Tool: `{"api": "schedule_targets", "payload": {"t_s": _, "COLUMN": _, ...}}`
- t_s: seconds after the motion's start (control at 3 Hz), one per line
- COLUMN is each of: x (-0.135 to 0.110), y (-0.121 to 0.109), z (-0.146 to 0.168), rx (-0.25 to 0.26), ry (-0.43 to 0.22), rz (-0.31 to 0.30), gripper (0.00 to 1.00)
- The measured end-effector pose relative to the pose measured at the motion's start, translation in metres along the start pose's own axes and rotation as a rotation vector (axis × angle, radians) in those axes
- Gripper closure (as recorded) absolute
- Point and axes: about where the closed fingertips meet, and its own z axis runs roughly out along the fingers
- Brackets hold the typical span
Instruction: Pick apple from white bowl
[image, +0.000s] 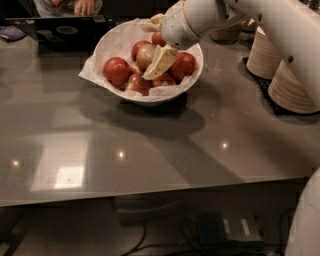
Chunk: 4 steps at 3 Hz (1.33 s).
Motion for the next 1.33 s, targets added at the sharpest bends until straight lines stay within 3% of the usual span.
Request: {"api": "schedule_targets", "payload": {"t_s": 1.33, "x": 0.028, "y": -0.006, "z": 0.010, "rx": 0.013, "ry": 0.021, "rz": 0.021, "gripper": 0.32}}
